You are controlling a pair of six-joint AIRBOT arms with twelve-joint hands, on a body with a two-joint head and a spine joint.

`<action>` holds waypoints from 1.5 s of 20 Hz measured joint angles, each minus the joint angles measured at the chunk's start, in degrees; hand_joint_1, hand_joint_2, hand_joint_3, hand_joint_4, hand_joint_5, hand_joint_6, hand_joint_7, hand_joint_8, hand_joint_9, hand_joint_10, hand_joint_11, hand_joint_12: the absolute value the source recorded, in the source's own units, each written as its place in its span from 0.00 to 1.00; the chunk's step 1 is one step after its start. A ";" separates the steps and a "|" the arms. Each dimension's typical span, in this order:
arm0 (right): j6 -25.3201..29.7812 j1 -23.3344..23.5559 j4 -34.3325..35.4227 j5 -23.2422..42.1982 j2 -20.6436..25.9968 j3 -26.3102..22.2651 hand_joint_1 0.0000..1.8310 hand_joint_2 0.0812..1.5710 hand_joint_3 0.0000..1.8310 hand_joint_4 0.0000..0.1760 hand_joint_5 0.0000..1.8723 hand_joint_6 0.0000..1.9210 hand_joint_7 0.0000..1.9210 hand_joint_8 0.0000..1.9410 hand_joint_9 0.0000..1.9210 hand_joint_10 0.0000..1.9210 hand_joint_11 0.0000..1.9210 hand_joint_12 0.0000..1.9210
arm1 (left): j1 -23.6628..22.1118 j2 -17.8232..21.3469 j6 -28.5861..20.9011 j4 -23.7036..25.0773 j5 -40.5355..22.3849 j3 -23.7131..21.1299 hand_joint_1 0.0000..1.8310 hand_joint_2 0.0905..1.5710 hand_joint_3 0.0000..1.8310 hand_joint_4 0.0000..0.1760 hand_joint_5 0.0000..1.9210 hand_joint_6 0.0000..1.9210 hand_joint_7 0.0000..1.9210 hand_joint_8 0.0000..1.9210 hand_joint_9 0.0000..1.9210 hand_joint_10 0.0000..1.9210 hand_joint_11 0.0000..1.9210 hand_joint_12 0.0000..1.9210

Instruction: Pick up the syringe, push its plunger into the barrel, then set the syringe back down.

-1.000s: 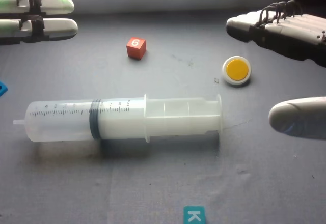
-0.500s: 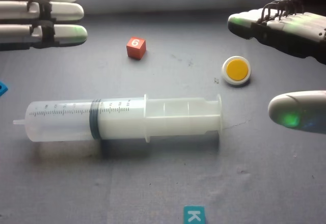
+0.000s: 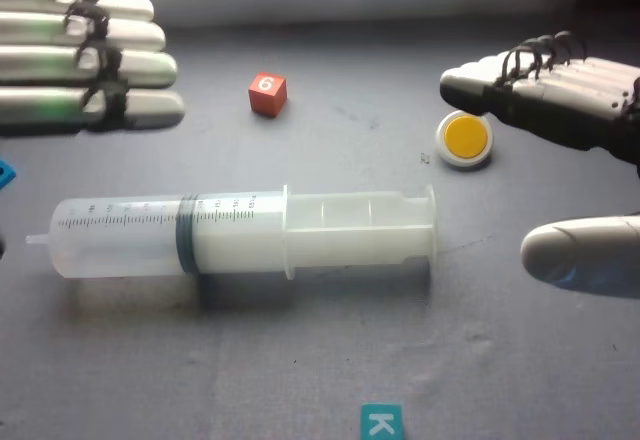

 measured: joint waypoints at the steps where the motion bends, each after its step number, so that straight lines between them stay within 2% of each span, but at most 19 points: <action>1: 0.11 0.00 0.31 0.96 -0.13 0.00 0.00 0.74 0.00 0.00 0.00 0.00 0.00 0.00 0.00 0.00 0.00 0.00 | -0.57 0.46 -1.38 -0.55 5.79 -2.29 0.54 0.58 0.00 0.00 0.00 0.00 0.00 0.00 0.00 0.00 0.00 0.00; 4: 0.15 0.00 1.66 2.36 -0.70 0.00 0.00 0.75 0.00 0.00 0.00 0.00 0.00 0.00 0.00 0.00 0.00 0.00 | 0.44 0.81 -1.51 -10.25 20.63 -8.90 0.53 0.58 0.00 0.00 0.00 0.00 0.00 0.00 0.00 0.00 0.00 0.00; 7: 0.28 -0.61 4.07 2.38 -1.44 0.02 0.00 0.74 0.00 0.00 0.00 0.00 0.00 0.00 0.00 0.00 0.00 0.00 | 2.69 0.81 -1.49 -23.80 40.35 -16.37 0.53 0.59 0.00 0.00 0.00 0.00 0.00 0.00 0.00 0.00 0.00 0.00; 8: 0.48 -0.61 4.31 2.58 -1.51 0.02 0.00 0.74 0.00 0.00 0.00 0.00 0.00 0.00 0.00 0.00 0.00 0.00 | 2.93 0.81 -1.53 -26.43 43.67 -17.42 0.51 0.58 0.00 0.00 0.00 0.00 0.00 0.00 0.00 0.00 0.01 0.00; 10: 0.55 -0.61 4.55 2.93 -1.55 0.00 0.00 0.75 0.00 0.00 0.00 0.00 0.00 0.00 0.00 0.00 0.00 0.00 | 3.15 0.83 -1.51 -34.97 54.42 -20.20 0.53 0.59 0.00 0.00 0.00 0.00 0.00 0.00 0.00 0.00 0.00 0.00; 14: 0.55 -1.42 4.63 3.10 -1.55 0.00 0.00 0.74 0.00 0.00 0.00 0.00 0.00 0.00 0.00 0.00 0.00 0.00 | 3.80 0.50 -1.51 -45.46 65.61 -22.53 0.53 0.58 0.00 0.00 0.00 0.00 0.00 0.00 0.00 0.00 0.01 0.00; 19: 0.57 -1.42 4.48 3.89 -1.55 0.00 0.00 0.74 0.00 0.00 0.00 0.00 0.00 0.00 0.00 0.00 0.00 0.00 | 4.59 -1.46 -1.44 -52.52 72.74 -23.17 0.50 0.59 0.00 0.00 0.00 0.00 0.00 0.00 0.00 0.00 0.01 0.01; 23: 0.57 -1.46 4.42 4.57 -1.55 0.00 0.00 0.75 0.00 0.00 0.01 0.00 0.00 0.00 0.00 0.00 0.00 0.00 | 6.10 -5.68 -1.38 -53.70 72.87 -22.29 0.50 0.61 0.01 0.00 0.00 0.00 0.00 0.00 0.00 0.00 0.01 0.02; 26: 0.57 -1.46 4.13 5.14 -1.57 0.00 0.00 0.74 0.00 0.00 0.00 0.00 0.00 0.00 0.00 0.00 0.00 0.00 | 7.39 -9.07 -1.31 -53.46 72.57 -20.09 0.48 0.62 0.01 0.00 0.00 0.00 0.00 0.00 0.00 0.00 0.01 0.02; 28: 0.61 -1.46 3.85 5.60 -1.55 0.00 0.00 0.75 0.00 0.00 0.00 0.00 0.00 0.00 0.00 0.00 0.00 0.00 | 8.15 -10.62 -1.31 -53.53 72.67 -18.95 0.48 0.62 0.00 0.00 0.00 0.00 0.00 0.00 0.00 0.00 0.00 0.06; 30: 0.81 -2.12 2.99 6.64 -1.55 0.00 0.00 0.75 0.00 0.00 0.00 0.00 0.00 0.00 0.00 0.00 0.00 0.00 | 9.27 -13.20 -1.31 -53.57 72.30 -16.48 0.48 0.62 0.00 0.00 0.00 0.00 0.00 0.00 0.00 0.00 0.00 0.05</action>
